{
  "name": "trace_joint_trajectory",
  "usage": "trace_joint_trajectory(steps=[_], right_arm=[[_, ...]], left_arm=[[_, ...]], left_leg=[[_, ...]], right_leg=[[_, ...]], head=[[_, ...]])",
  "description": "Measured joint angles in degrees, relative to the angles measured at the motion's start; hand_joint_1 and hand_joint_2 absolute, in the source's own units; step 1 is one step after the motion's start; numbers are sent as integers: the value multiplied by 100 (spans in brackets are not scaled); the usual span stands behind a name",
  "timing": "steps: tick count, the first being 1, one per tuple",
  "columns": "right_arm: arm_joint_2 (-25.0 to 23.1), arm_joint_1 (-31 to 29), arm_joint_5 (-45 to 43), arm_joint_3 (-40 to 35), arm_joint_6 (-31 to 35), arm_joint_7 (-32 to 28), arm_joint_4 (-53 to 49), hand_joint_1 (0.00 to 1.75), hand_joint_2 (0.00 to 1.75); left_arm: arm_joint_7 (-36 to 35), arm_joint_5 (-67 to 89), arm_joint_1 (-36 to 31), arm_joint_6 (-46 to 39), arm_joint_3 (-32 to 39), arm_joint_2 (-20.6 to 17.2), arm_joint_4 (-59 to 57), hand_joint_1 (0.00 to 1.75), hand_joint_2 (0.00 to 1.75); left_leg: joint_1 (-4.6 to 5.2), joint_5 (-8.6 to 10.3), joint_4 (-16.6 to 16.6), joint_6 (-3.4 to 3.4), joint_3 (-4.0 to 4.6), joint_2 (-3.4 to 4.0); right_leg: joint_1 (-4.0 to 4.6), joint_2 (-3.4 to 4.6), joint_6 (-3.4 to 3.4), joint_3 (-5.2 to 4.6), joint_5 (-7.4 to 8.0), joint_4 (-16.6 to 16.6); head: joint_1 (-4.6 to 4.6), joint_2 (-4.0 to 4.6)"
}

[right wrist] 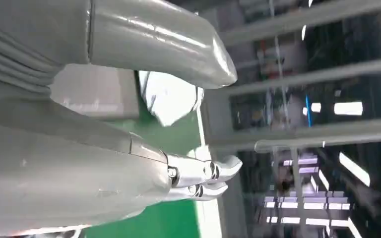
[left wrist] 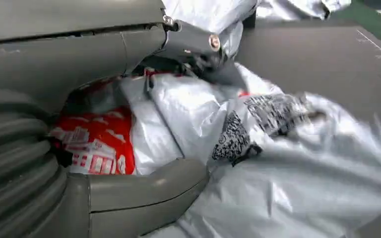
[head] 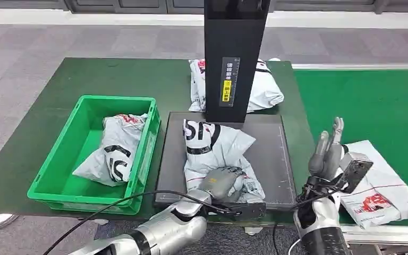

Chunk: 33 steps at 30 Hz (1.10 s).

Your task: Moved the parcel from conveyor to table for the left to box.

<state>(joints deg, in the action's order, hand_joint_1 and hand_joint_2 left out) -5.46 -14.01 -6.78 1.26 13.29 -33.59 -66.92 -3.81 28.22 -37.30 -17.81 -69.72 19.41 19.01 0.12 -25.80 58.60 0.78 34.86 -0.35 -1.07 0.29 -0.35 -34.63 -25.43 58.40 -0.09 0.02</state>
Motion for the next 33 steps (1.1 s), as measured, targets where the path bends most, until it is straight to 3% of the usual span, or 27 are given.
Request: trace_joint_trajectory(steps=[8, 14, 17, 19, 23, 25, 33], right_arm=[[-9, -70, 94, -378, -124, 157, 115, 0, 0], [-15, 19, 186, -413, -269, 157, 115, 0, 0], [-17, 77, 170, -413, -271, 127, 115, 0, 0], [-17, 90, 114, -413, -234, 107, 115, 0, 0], [-22, 93, -20, -413, -170, -11, 115, 0, 0], [-15, 89, -85, -413, -157, -66, 115, 0, 0], [11, 225, -199, -413, -65, -79, 2, 0, 0]], left_arm=[[-159, 258, -88, -472, 7, -234, -129, 175, 175], [701, 749, 94, -1970, 736, -426, -52, 175, 175], [1521, 2258, 376, -2201, 1863, -518, 519, 175, 175], [2596, 3423, 546, -2229, 3358, -423, 1248, 175, 175], [3979, 3536, 651, -2240, 5425, -210, 2563, 175, 175], [4291, 3451, 682, -2249, 6222, -124, 3273, 175, 175], [4383, 3283, 985, -2258, 7490, -6, 5247, 175, 175]], left_leg=[[0, -9, -2, 15, -73, 2], [-2, 13, -1, 31, -113, 3], [-3, 30, 1, 21, -82, -10], [-7, 32, 3, 21, -57, -8], [-5, 28, 4, 19, -48, 19], [-5, 28, 4, 19, -47, 19], [-8, 29, 3, 19, -39, 7]], right_leg=[[13, 0, 10, 70, -21, 0], [14, -1, 20, 47, -9, 4], [9, -7, 18, 16, -2, 5], [7, -2, 15, -4, 8, 7], [3, 27, 8, -24, 15, 5], [4, 27, 8, -26, 14, 4], [7, 14, 9, -27, 12, 4]], head=[[0, 0], [-2, 0], [-2, -2], [-2, 0], [-2, -2], [-2, 0], [-2, 0]])
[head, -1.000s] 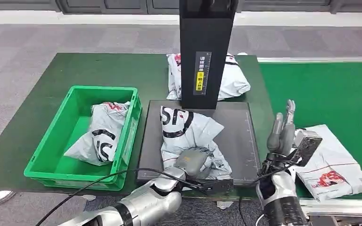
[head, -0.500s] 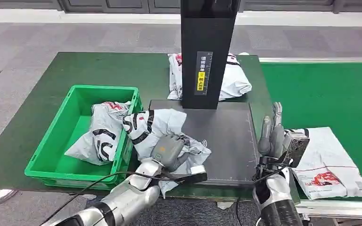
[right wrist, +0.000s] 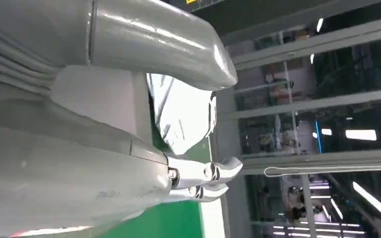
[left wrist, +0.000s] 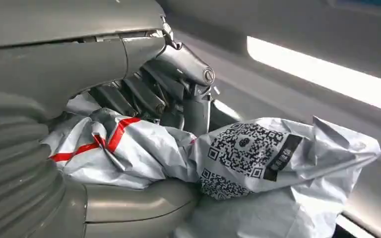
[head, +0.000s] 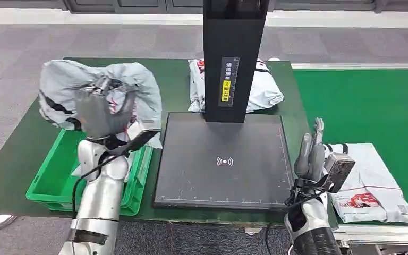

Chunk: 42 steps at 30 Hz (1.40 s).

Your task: Moved the parcel from conveyor to table for the left to box.

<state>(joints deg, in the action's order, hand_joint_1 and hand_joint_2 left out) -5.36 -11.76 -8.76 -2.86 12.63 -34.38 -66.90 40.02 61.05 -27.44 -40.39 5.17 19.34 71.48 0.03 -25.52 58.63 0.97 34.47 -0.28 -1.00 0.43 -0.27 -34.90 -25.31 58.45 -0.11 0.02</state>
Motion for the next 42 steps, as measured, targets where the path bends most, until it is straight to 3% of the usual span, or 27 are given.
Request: trace_joint_trajectory(steps=[8, 9, 10, 14, 16, 22, 32, 33, 38, 42], right_arm=[[72, 259, -55, 2, -4, 37, -241, 0, 0], [94, 307, -83, 2, 2, 61, -276, 0, 0], [116, 353, -135, 2, 33, 85, -319, 0, 0], [182, 551, -157, 2, 20, 118, -525, 0, 0], [206, 590, -142, 2, -53, 133, -529, 0, 0], [256, 578, -90, 2, -149, 195, -531, 0, 0], [289, 593, -68, 2, -232, 302, -531, 0, 0], [291, 594, -68, 2, -232, 302, -531, 0, 0], [291, 606, -68, 2, -232, 310, -531, 0, 0], [293, 714, -68, 2, -232, 330, -553, 0, 0]], left_arm=[[-164, 1050, 89, 7, 895, 33, 629, 175, 175], [-379, 1404, 91, 15, 1037, 33, 607, 0, 175], [-696, 1650, 77, 15, 1130, 26, 494, 0, 175], [-3285, 2566, -109, 55, 984, -396, -927, 0, 175], [-4029, 2564, -346, 118, 711, -700, -1920, 0, 175], [-4264, 2516, -683, 459, 200, -1113, -3427, 0, 175], [-3934, 1904, -811, 79, -45, -1320, -3983, 0, 175], [-3930, 1904, -818, 79, -47, -1327, -3999, 0, 0], [-3884, 1812, -824, 52, -54, -1349, -4040, 0, 0], [-3426, 1673, -521, 35, -28, -1319, -3240, 0, 0]], left_leg=[[1, -2, 0, -2, 1, 0], [1, -2, 1, -2, 1, 0], [1, -2, 1, -3, 1, -2], [1, 1, 0, 0, 3, -1], [1, 6, 0, 3, 6, 3], [0, 9, 0, 8, 8, 6], [0, 8, 0, 8, 11, 2], [0, 8, 0, 8, 11, 2], [0, 9, 0, 8, 11, 2], [0, 8, 0, 8, 12, 2]], right_leg=[[-1, -2, -1, -1, -1, -2], [-1, -2, -1, -4, -1, -3], [-2, -6, -2, -5, -1, -4], [-1, -9, 4, -12, 3, -4], [0, -3, 4, -13, 8, -2], [-1, 5, 7, -14, 12, -2], [0, 2, 5, -16, 9, -2], [0, 2, 5, -16, 9, -2], [0, 2, 5, -15, 10, -2], [0, 2, 5, -17, 10, -2]], head=[[0, 0], [0, 0], [2, -2], [0, 0], [0, -2], [0, 0], [0, -2], [2, 0], [2, 0], [0, -2]])
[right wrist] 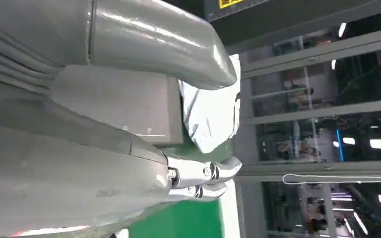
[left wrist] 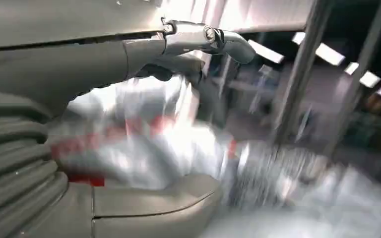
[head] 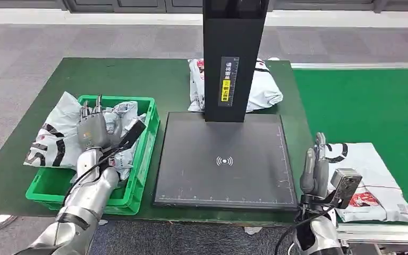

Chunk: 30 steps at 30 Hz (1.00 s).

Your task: Moved the parcel from conveyor to table for the left to box.

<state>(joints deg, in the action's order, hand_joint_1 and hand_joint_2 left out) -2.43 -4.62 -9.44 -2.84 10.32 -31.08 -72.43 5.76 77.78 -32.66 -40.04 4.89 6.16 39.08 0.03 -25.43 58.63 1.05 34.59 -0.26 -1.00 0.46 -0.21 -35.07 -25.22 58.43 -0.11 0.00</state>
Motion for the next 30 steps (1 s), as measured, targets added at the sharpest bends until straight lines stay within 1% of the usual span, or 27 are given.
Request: trace_joint_trajectory(steps=[1, 4, 6, 9, 13, 17, 18, 20, 22, 24, 25, 27, 28, 30], right_arm=[[0, 28, -4, 0, 7, 2, 0, 0, 0], [13, 83, -50, 0, 17, -6, 0, 0, 0], [28, 85, -90, 0, 17, -22, 0, 0, 0], [72, 70, -262, 0, -2, -22, 9, 0, 0], [151, -247, -654, 0, -232, -31, 295, 0, 0], [197, -442, -739, 0, -273, -142, 568, 0, 0], [203, -450, -734, 0, -260, -155, 596, 0, 175], [230, -461, -642, 0, -135, -153, 645, 0, 175], [278, -470, -310, 0, 226, -81, 689, 0, 175], [387, -537, 66, 0, 595, 22, 844, 0, 175], [468, -610, 232, 0, 713, 22, 984, 0, 0], [612, -787, 413, 44, 772, 22, 1288, 0, 0], [675, -855, 450, 50, 774, 20, 1398, 0, 175], [759, -977, 503, 77, 774, 0, 1598, 0, 175]], left_arm=[[274, -109, 83, -2, 55, 31, 257, 0, 0], [1443, -714, 244, -9, 449, 280, 925, 0, 0], [1936, -950, 269, -9, 744, 434, 1183, 0, 0], [1811, -1102, 298, -9, 896, 529, 1447, 0, 0], [2205, -1991, 125, -9, 934, 562, 1195, 0, 0], [2480, -2826, -52, -9, 925, 578, 867, 0, 0], [2519, -3012, -84, -9, 899, 573, 789, 0, 0], [2632, -3341, -110, 112, 805, 573, 682, 0, 0], [2852, -3902, -92, 589, 643, 573, 664, 0, 0], [3002, -4557, 14, 1236, 354, 604, 758, 0, 0], [2996, -4894, 88, 1500, 155, 648, 841, 0, 175], [2939, -5366, 212, 1773, -267, 718, 957, 0, 175], [2922, -5463, 254, 1803, -453, 735, 994, 0, 175], [2904, -5682, 306, 1996, -735, 790, 1036, 0, 175]], left_leg=[[0, 0, 0, 0, 1, 0], [1, -2, 0, -2, 9, -5], [1, -4, 0, -4, 12, -4], [1, -5, 0, -5, 12, -3], [0, 5, 1, -5, 12, -2], [0, 13, 1, -6, 12, -3], [0, 13, 1, -6, 13, -3], [1, 12, 1, -6, 14, -5], [1, 12, 1, -7, 15, -5], [5, 8, 2, -12, 18, -6], [7, 7, 2, -13, 20, -7], [11, 3, 7, -19, 26, -8], [11, 2, 9, -22, 27, -9], [13, 1, 14, -23, 26, -8]], right_leg=[[0, 0, 0, -1, -1, 0], [-1, -4, -2, -4, -2, -1], [-1, -4, -2, -6, -2, -1], [-1, -5, -2, -9, -2, -1], [0, -7, -3, -10, 4, -1], [0, -9, -1, -9, 8, -1], [0, -9, -1, -9, 8, -1], [-1, -9, -1, -10, 8, -1], [-1, -9, -1, -10, 8, -1], [-4, -9, -2, -11, 7, -1], [-6, -10, -3, -11, 7, -2], [-9, -14, -4, -12, 7, -3], [-9, -16, -4, -12, 7, -3], [-12, -16, -10, -16, 11, -5]], head=[[2, 2], [0, 2], [2, 0], [0, 2], [2, 0], [2, 0], [2, 0], [2, 2], [0, 2], [0, 2], [0, 2], [0, 2], [0, 0], [0, 0]])
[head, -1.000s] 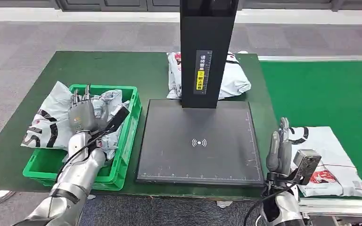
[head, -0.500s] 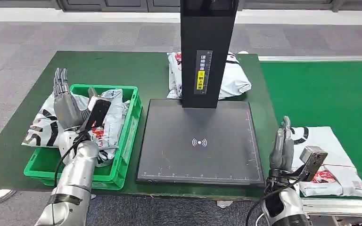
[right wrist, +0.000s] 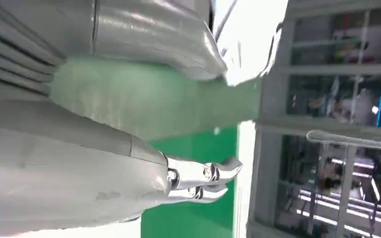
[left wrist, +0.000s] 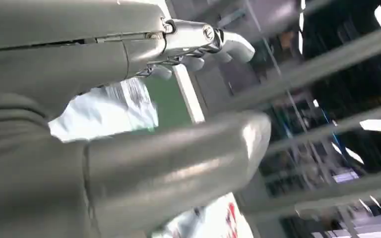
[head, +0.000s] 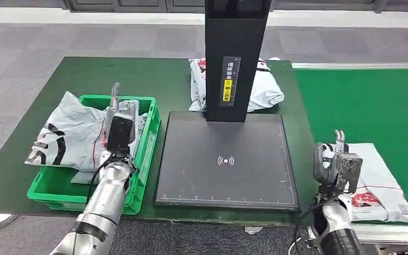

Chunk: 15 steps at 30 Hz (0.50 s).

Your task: Moved the parcel from conveyor to table for the left to box.

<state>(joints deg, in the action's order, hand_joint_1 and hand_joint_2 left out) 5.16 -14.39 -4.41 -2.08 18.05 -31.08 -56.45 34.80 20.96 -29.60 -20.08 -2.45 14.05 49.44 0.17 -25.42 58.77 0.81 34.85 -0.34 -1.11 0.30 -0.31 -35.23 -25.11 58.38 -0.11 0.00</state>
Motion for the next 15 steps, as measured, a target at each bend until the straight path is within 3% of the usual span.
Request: trace_joint_trajectory(steps=[3, 4, 10, 11, 15], right_arm=[[81, -130, 44, 140, 35, 2, 275, 0, 175], [109, -161, 80, 194, 72, 9, 351, 0, 0], [365, -368, 634, 638, 363, 232, 1067, 0, 0], [393, -396, 725, 716, 354, 273, 1166, 0, 175], [564, -517, 1008, 1135, 356, 345, 1672, 0, 175]], left_arm=[[-17, -299, 59, 424, -442, 103, 0, 0, 175], [-17, -375, 75, 558, -626, 158, -2, 0, 175], [88, -948, 81, 1147, -1591, 468, -197, 0, 175], [140, -1024, 81, 1145, -1672, 501, -234, 0, 175], [286, -1215, 80, 1073, -2102, 621, -378, 0, 175]], left_leg=[[2, 2, 1, -6, 6, -10], [2, 2, 1, -6, 9, -14], [5, 3, 2, -11, 21, -34], [7, 1, 3, -12, 18, -29], [10, 0, 3, -14, 22, -32]], right_leg=[[-2, -10, -6, -1, -3, 0], [-2, -14, -6, -2, -3, 0], [-7, -22, -17, -5, -1, 0], [-8, -14, -17, -8, -1, 0], [-11, -19, -22, -8, -3, 0]], head=[[0, 2], [0, 0], [0, 2], [0, 2], [0, 0]])
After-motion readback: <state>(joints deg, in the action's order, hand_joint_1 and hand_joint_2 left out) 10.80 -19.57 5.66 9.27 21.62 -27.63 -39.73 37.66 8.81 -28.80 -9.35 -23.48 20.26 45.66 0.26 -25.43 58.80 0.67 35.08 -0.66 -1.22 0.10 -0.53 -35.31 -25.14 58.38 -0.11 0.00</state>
